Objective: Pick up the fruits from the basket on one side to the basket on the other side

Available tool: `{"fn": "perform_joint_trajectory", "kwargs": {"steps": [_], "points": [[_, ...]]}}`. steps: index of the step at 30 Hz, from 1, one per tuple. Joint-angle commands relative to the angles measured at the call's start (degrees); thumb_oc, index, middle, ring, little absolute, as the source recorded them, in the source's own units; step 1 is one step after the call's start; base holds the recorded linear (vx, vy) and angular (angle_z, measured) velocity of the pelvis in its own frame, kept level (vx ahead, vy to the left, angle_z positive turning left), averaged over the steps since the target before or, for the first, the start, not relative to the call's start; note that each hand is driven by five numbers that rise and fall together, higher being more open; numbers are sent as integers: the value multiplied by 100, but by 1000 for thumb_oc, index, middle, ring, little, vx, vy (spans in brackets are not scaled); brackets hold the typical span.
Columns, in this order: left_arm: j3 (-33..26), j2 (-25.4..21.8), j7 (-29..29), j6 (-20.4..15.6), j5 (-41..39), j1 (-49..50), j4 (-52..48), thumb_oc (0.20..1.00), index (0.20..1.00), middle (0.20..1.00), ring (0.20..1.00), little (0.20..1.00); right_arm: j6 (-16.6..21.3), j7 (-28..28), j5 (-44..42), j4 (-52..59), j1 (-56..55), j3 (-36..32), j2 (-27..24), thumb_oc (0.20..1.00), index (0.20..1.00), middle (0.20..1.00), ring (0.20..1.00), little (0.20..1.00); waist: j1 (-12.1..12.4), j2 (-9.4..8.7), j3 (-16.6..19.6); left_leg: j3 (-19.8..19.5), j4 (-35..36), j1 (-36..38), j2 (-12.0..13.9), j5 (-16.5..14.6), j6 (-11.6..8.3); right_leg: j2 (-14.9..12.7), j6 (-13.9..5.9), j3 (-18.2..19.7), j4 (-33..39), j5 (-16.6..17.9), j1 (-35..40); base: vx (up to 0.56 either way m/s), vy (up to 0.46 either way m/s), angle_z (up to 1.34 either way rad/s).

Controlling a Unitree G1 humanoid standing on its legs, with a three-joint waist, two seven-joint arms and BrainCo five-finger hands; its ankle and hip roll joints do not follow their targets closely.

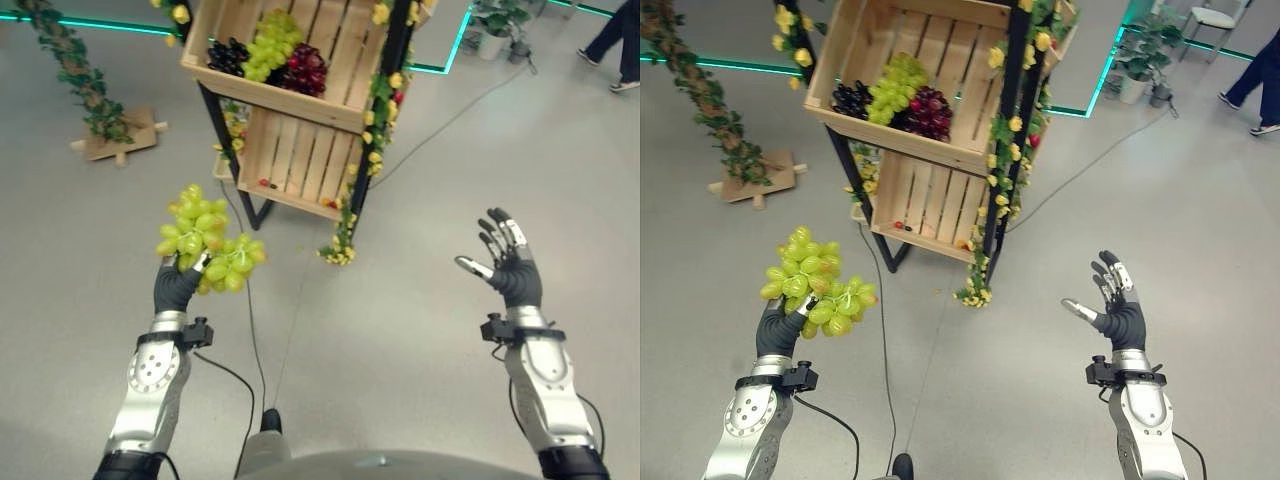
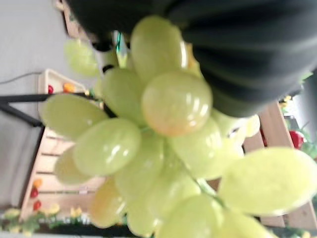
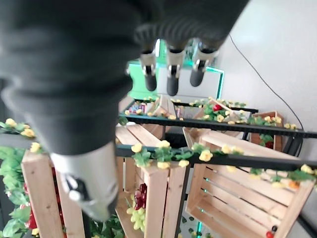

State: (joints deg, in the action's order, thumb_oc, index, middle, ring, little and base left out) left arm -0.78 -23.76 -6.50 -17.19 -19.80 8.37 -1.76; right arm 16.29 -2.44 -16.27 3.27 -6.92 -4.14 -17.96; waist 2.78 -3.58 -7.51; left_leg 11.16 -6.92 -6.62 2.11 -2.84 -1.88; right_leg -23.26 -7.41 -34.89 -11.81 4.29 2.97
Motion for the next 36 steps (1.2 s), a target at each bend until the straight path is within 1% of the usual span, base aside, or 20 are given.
{"fn": "perform_joint_trajectory", "kwargs": {"steps": [1, 2, 3, 4, 6, 8, 10, 12, 16, 20, 22, 25, 26, 27, 28, 29, 30, 31, 33, 36], "points": [[-366, -301, -100, -495, 341, -318, -527, 200, 200, 200, 200, 200, 222, -37, 185, 116, 323, -12, -177, 1000, 1000, 1000, 1000, 1000, -170, 104, 76, -443, 288, 168, -73, -140, 65, -169, -429, 1105, 79, 510, -311, 286, 387, 77], [-284, -284, -94, -478, 342, -412, -475, 200, 200, 200, 200, 200, 199, 69, 88, 115, 179, -63, -188, 1000, 1000, 1000, 1000, 1000, -382, 235, 68, -779, 522, 399, -200, -119, 150, 655, -183, 2052, -133, -280, -589, 277, 382, 102], [-281, -280, -95, -480, 342, -418, -472, 200, 200, 200, 200, 200, 197, 72, 85, 117, 180, -68, -192, 1000, 1000, 1000, 1000, 1000, -371, 240, 81, -769, 543, 382, -193, -87, 145, 661, -168, 2064, -144, -270, -627, 321, 335, 66], [-255, -244, -83, -458, 354, -412, -494, 200, 200, 200, 200, 200, 217, 115, 21, 109, 111, -103, -202, 1000, 1000, 1000, 1000, 1000, -445, 280, 62, -900, 668, 515, -269, -75, 179, 1040, -67, 2232, -218, -524, -887, 270, 158, 52], [-327, -211, -31, -383, 410, -291, -577, 200, 200, 200, 200, 200, 181, 130, -14, 77, 81, -182, -190, 1000, 1000, 1000, 1000, 1000, -482, 285, 23, -1120, 854, 751, -328, -100, 198, 1135, -75, 1975, 281, -379, -1225, 326, 112, 21], [-335, -185, -25, -381, 356, -254, -582, 200, 200, 200, 200, 200, 181, 114, -69, -26, 81, -195, -165, 1000, 1000, 1000, 1000, 1000, -524, 273, 3, -1194, 878, 845, -360, -146, 198, 1261, -117, 1996, 628, -269, -1389, 225, 9, 24], [-300, -146, -10, -327, 287, -282, -499, 200, 200, 200, 200, 200, 175, 63, -76, -76, 25, -217, -151, 1000, 1000, 1000, 1000, 1000, -666, 273, -60, -1447, 899, 1043, -422, -222, 200, 1536, -219, 2431, 1053, -39, -1675, 361, 9, 61], [-282, -159, 5, -326, 359, -343, -454, 200, 200, 200, 200, 200, 177, 53, -37, -24, -62, -275, -125, 1000, 1000, 1000, 1000, 1000, -808, 284, -102, -1705, 961, 1235, -441, -288, 171, 1625, -311, 2666, 1378, 155, -1935, 353, -49, 88], [-235, -137, 30, -352, 477, -356, -471, 200, 200, 200, 200, 200, 184, 41, 171, 9, -163, -304, -127, 1000, 1000, 1000, 1000, 1000, -868, 331, -71, -1936, 998, 1575, -385, -507, 88, 1448, -414, 2268, 1579, 387, -2022, 366, -151, 96], [-172, 14, 116, -332, 375, -401, -426, 200, 200, 200, 200, 200, 188, 0, 301, 49, -147, -365, -271, 1000, 1000, 1000, 1000, 1000, -962, 337, 127, -1837, 440, 1874, -179, -826, -113, 1390, -319, 2037, 1535, 544, -1599, 435, -258, 62], [-113, 115, 142, -311, 231, -336, -394, 200, 200, 200, 200, 200, 204, 34, 247, 96, -148, -341, -371, 1000, 1000, 1000, 1000, 1000, -1061, 388, 170, -1804, -469, 1704, -39, -318, -482, 1630, -107, 2191, 1316, 311, -1378, 388, -299, 30], [-72, 205, 159, -300, 33, -309, -364, 200, 200, 200, 200, 200, 213, 18, 354, 122, -137, -263, -585, 1000, 1000, 1000, 1000, 1000, -990, 296, 89, -1648, -2073, 1052, 63, 924, -960, 1812, 210, 2206, 1270, 8, -855, 323, -314, 16], [-55, 171, 183, -297, 35, -346, -365, 200, 200, 200, 200, 200, 216, 2, 345, 135, -123, -285, -623, 1000, 1000, 1000, 1000, 1000, -940, 233, 31, -1548, -2488, 790, 104, 980, -919, 1842, 284, 2252, 1310, -123, -671, 335, -462, -19], [-20, 143, 130, -301, 45, -387, -373, 200, 200, 200, 200, 200, 220, -35, 230, 131, -101, -243, -637, 1000, 1000, 1000, 1000, 1000, -892, 115, -56, -1229, -2825, 396, 232, 945, -749, 1850, 366, 2284, 1394, -253, -438, 242, -322, -31], [-17, 140, 127, -301, 47, -390, -372, 200, 200, 200, 200, 200, 220, -35, 228, 129, -100, -244, -635, 1000, 1000, 1000, 1000, 1000, -869, 136, -64, -1212, -2878, 383, 261, 905, -745, 1878, 367, 2301, 1402, -249, -435, 251, -298, -11], [2, 172, 105, -275, 37, -400, -347, 200, 200, 200, 200, 200, 192, -67, 265, 98, -102, -229, -658, 1000, 1000, 1000, 1000, 1000, -821, 111, -74, -1070, -2637, 149, 399, 802, -610, 1894, 384, 2309, 1427, -362, -320, 304, -167, -29], [42, 196, 108, -252, 22, -361, -324, 200, 200, 200, 200, 200, 160, -124, 295, 13, -78, -176, -657, 1000, 1000, 1000, 1000, 1000, -704, 89, -87, -1024, -2139, -276, 272, 554, -464, 1935, 376, 2354, 1495, -456, -121, 317, -168, -21], [45, 196, 107, -253, 24, -357, -324, 200, 200, 200, 200, 200, 163, -126, 296, 7, -79, -173, -659, 1000, 1000, 1000, 1000, 1000, -686, 93, -90, -1005, -2150, -254, 280, 518, -459, 1940, 369, 2371, 1510, -464, -98, 319, -91, -45], [-22, 156, 46, -260, 151, -227, -320, 200, 200, 200, 200, 200, 165, -94, 273, -82, -19, -85, -639, 1000, 1000, 1000, 1000, 1000, -527, 145, -80, -1199, -1145, -400, 196, 356, -375, 2092, 285, 2578, 1591, -576, 64, 320, -12, -63], [-2, 137, -29, -299, 160, -189, -276, 200, 200, 200, 200, 200, 200, -90, 365, -184, 43, 52, -713, 1000, 1000, 1000, 1000, 1000, -390, 248, -61, -1512, 444, -462, 437, 957, -520, 2236, 246, 2706, 1609, -758, 279, 365, 27, -95]]}}
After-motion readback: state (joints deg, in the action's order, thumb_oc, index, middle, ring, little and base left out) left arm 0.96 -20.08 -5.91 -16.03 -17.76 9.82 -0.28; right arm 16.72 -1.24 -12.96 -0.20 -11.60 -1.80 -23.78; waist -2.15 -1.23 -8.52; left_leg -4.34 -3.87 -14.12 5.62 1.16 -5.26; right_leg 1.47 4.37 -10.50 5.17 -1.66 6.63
